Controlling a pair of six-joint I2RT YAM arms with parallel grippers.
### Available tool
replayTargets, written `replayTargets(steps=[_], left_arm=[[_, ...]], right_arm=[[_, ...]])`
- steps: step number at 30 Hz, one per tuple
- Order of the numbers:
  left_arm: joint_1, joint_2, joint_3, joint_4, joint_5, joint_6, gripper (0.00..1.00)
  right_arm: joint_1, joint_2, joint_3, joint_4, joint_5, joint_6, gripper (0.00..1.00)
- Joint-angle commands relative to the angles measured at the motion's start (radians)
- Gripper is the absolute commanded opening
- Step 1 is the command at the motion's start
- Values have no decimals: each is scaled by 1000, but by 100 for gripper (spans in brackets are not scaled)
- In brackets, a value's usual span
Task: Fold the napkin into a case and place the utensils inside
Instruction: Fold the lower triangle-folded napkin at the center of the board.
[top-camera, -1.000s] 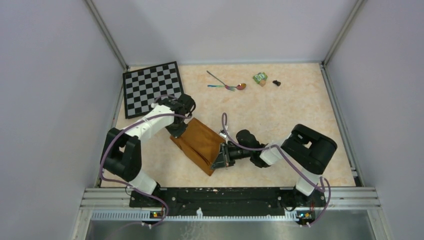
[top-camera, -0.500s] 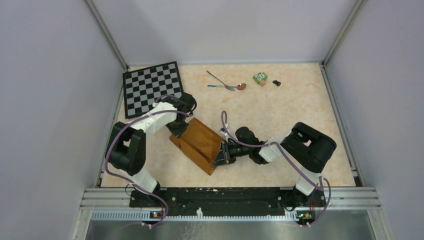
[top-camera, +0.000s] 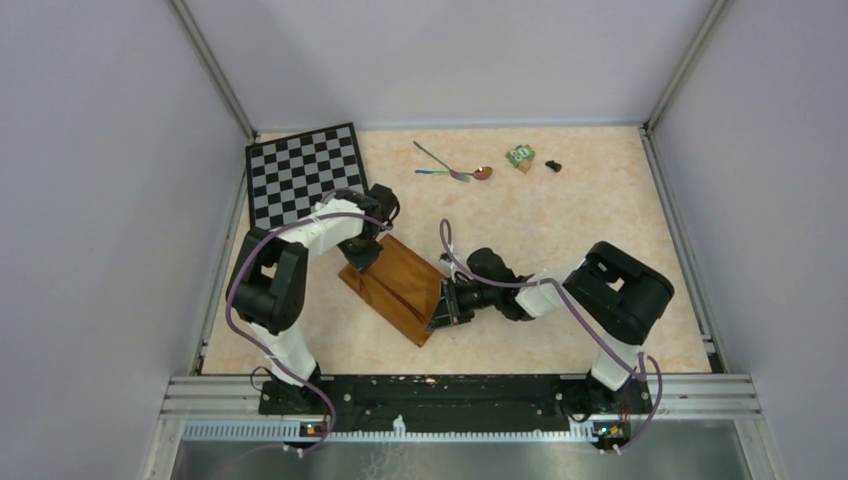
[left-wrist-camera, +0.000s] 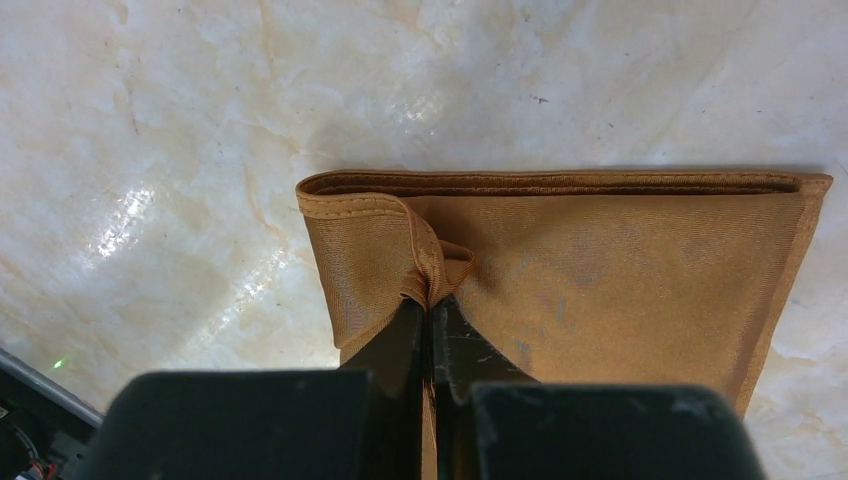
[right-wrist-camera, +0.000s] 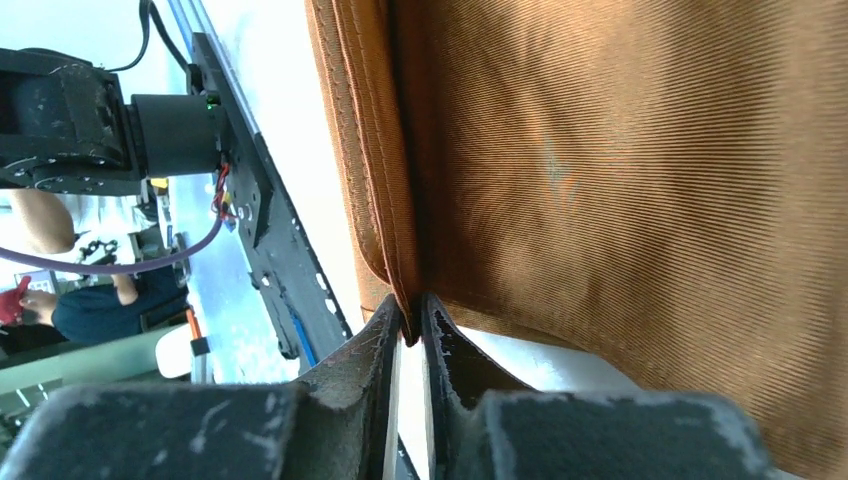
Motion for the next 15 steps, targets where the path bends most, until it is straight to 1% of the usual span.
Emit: replayTargets(steps=[1,5,7,9,12,15], left_arm=[[11,7,20,37,-44,9,0],[11,21,16,42,-36,8,0],[10,25,12,44,-32,9,0],[10,23,11,46,-28,11,0],[11,21,11,47,-28,12,0],[10,18,11,46,-28,12,0]], right_arm=[[-18,-12,30,-58,-7,-59,15],[-25,-67,24,-98,18,-120,42],[-25,-113,30,-149,49,-177,50],[-25,-159,37,-192,82,-230,55],[-25,-205,55,-216,121,-295,58],[-26,-184,87,-201,113,-304,60]])
